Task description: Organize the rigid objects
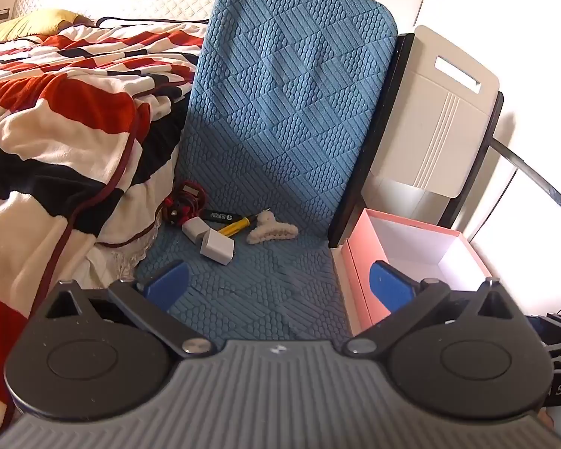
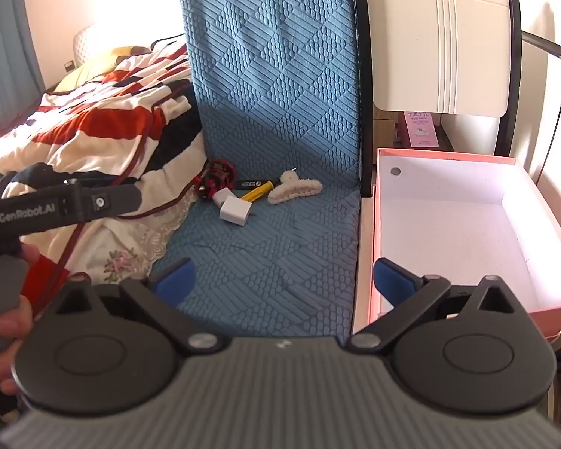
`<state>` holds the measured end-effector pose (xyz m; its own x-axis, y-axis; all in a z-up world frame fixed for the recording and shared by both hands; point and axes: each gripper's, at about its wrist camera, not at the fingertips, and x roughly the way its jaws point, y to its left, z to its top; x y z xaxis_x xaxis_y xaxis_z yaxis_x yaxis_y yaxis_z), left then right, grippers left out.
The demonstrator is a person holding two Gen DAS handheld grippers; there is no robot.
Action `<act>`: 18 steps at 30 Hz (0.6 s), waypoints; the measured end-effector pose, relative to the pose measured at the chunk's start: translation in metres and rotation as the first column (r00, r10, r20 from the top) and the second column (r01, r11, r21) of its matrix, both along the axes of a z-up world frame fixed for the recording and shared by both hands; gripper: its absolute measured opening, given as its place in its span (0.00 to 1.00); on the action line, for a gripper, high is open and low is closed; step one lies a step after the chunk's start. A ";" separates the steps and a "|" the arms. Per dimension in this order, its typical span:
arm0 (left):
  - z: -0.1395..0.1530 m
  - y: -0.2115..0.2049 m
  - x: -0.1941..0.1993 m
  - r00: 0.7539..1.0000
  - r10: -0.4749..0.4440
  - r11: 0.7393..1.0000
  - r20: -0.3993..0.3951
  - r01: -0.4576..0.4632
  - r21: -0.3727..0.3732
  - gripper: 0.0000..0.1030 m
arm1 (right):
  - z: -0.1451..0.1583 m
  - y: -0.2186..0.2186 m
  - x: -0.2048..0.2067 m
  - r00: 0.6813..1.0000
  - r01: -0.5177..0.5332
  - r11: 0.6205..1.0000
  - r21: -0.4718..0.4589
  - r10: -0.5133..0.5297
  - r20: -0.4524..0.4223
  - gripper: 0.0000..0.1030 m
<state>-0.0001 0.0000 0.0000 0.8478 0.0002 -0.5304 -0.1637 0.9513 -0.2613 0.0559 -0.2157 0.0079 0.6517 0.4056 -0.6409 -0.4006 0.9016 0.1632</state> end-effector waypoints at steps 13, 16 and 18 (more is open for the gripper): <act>-0.001 -0.003 0.000 1.000 -0.011 1.000 -0.006 0.011 0.003 1.00 | 0.002 -0.001 0.002 1.000 -0.003 1.000 -0.003 0.003 -0.003 1.00; -0.001 0.000 0.003 1.000 -0.019 1.000 -0.012 0.019 0.002 1.00 | 0.001 -0.002 0.003 1.000 0.000 1.000 -0.001 0.000 -0.006 1.00; -0.002 0.001 0.003 1.000 -0.018 1.000 -0.013 0.018 0.003 1.00 | 0.001 0.000 0.002 1.000 0.001 1.000 -0.001 -0.001 -0.006 1.00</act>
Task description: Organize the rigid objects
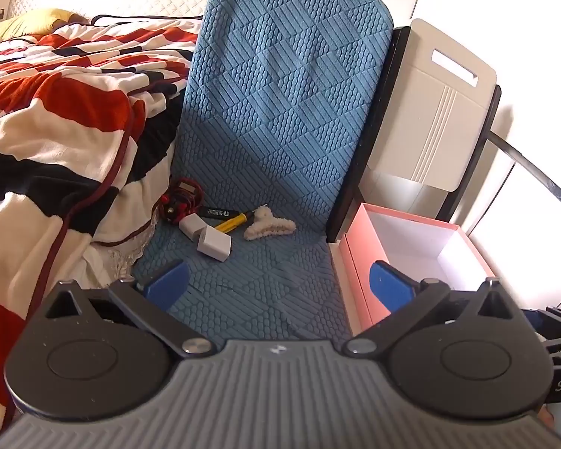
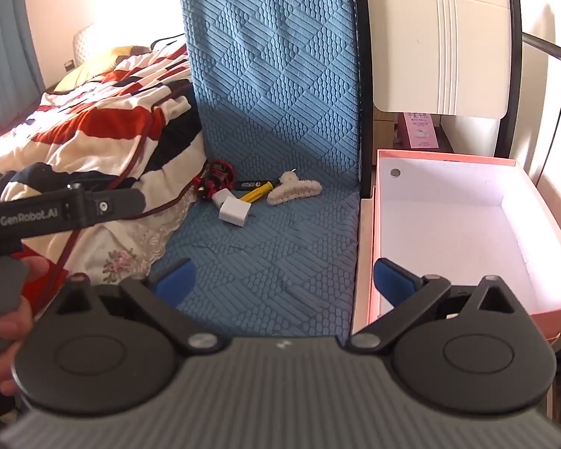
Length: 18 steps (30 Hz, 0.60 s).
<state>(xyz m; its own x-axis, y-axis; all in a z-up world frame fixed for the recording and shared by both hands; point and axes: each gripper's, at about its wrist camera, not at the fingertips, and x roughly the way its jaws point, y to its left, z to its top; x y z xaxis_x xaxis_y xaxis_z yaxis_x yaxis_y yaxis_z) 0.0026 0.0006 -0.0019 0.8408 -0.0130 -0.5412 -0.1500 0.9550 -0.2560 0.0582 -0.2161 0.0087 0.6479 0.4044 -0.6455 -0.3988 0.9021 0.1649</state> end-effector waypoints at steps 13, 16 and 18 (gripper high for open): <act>0.000 0.000 0.003 1.000 0.001 1.000 0.000 -0.001 0.002 1.00 | -0.001 0.000 -0.001 1.000 0.009 1.000 -0.009 -0.009 0.000 1.00; 0.000 -0.001 0.002 1.000 -0.002 1.000 0.000 0.002 0.002 1.00 | -0.001 -0.001 -0.002 1.000 0.005 1.000 -0.007 -0.005 0.001 1.00; 0.000 0.000 0.002 1.000 -0.002 1.000 0.001 0.002 0.001 1.00 | -0.001 0.000 -0.002 1.000 0.007 1.000 -0.010 -0.007 -0.003 1.00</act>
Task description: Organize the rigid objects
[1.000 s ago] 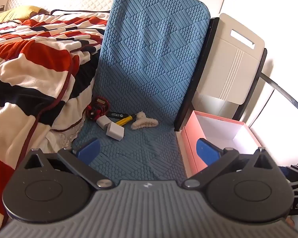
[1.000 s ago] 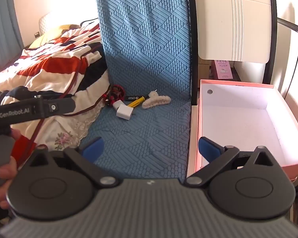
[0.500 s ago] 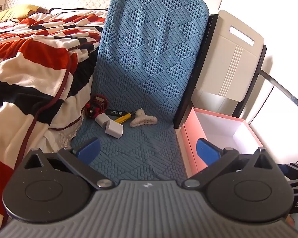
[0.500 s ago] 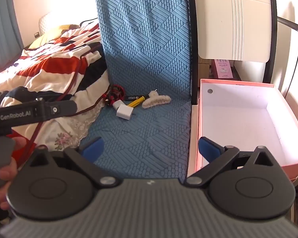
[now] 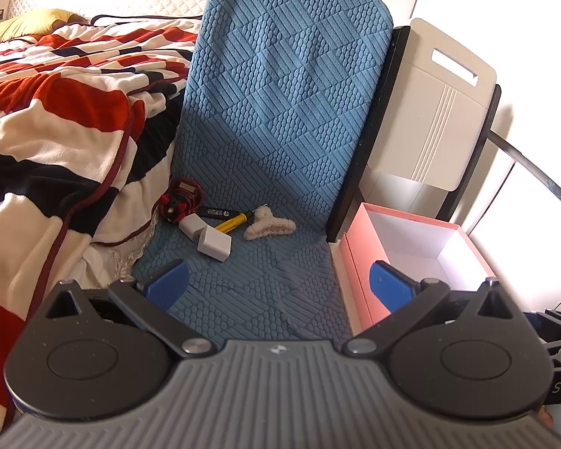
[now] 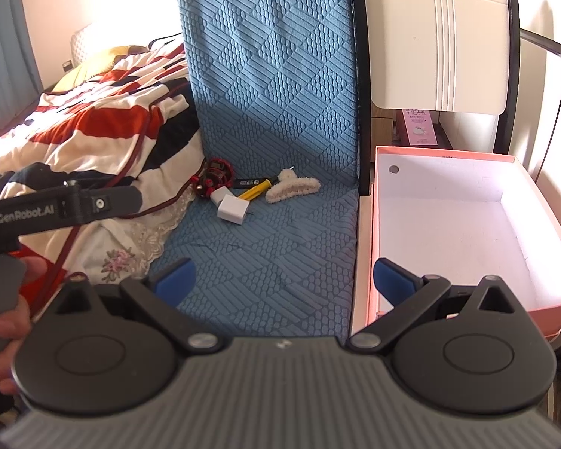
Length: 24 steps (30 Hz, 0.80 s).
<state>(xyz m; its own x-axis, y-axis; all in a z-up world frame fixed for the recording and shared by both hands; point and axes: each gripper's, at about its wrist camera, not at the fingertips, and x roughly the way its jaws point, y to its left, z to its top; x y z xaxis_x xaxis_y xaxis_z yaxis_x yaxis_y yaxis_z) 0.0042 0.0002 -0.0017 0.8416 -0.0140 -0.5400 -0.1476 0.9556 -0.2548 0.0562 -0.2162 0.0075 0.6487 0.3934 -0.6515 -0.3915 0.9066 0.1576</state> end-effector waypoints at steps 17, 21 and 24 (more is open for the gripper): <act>0.001 -0.002 -0.002 1.000 -0.008 1.000 0.006 0.008 0.003 1.00 | -0.001 0.000 0.001 1.000 0.006 1.000 -0.007 -0.006 -0.007 1.00; 0.002 -0.002 -0.003 1.000 -0.007 1.000 0.007 0.006 0.006 1.00 | -0.001 0.001 0.000 1.000 0.009 1.000 -0.003 -0.009 -0.011 1.00; 0.002 -0.002 -0.002 1.000 -0.005 1.000 0.005 0.005 0.004 1.00 | -0.001 0.002 0.000 1.000 0.007 1.000 -0.003 -0.007 -0.012 1.00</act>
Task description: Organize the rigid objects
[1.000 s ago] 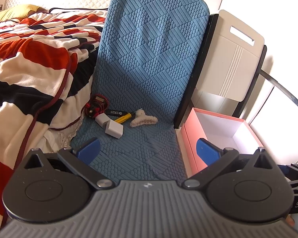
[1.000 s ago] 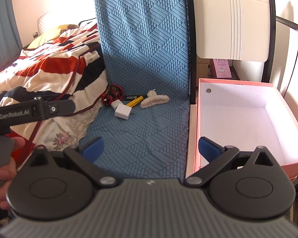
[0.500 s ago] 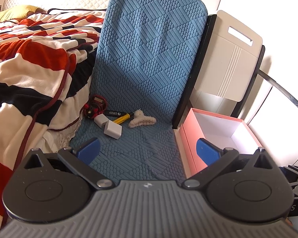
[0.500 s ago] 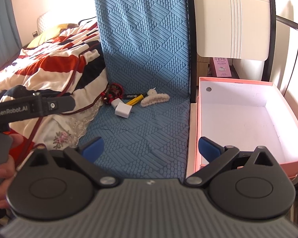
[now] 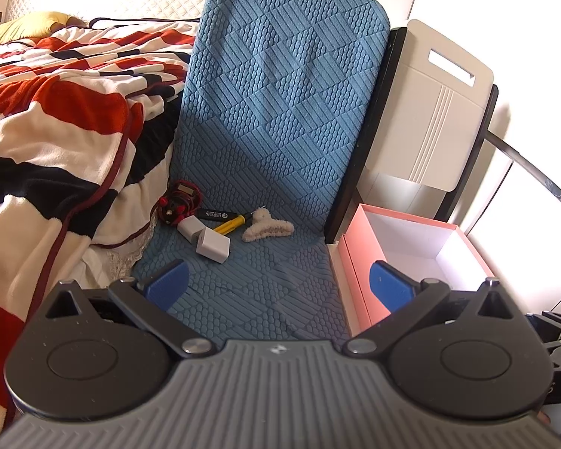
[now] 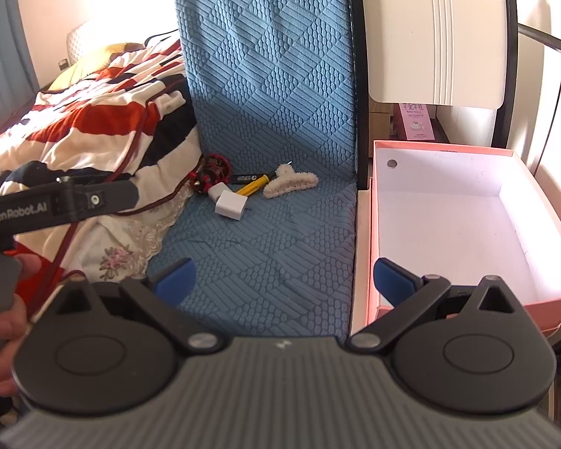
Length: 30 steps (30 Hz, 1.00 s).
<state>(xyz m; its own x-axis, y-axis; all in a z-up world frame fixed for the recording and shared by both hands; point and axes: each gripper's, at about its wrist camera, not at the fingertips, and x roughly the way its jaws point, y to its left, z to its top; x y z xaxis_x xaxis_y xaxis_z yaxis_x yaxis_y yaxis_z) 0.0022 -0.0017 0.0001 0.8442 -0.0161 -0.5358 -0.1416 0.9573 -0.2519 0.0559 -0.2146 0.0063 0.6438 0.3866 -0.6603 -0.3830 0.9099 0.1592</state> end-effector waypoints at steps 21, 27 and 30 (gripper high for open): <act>-0.001 0.001 0.001 1.000 0.003 1.000 -0.002 -0.003 -0.004 1.00 | -0.001 -0.001 0.003 1.000 0.001 1.000 0.007 -0.001 -0.008 1.00; -0.001 0.000 0.002 1.000 0.004 1.000 -0.002 -0.004 -0.004 1.00 | -0.002 0.000 0.005 1.000 0.001 1.000 0.005 -0.001 -0.009 1.00; -0.002 0.002 0.002 1.000 0.013 1.000 0.000 -0.013 -0.014 1.00 | 0.000 0.000 0.005 1.000 0.001 1.000 0.004 -0.001 -0.007 1.00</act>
<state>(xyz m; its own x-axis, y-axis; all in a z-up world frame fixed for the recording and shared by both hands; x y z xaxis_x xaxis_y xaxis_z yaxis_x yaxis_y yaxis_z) 0.0038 0.0003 -0.0015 0.8442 -0.0128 -0.5358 -0.1538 0.9519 -0.2650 0.0607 -0.2142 0.0060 0.6396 0.3888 -0.6632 -0.3812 0.9095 0.1656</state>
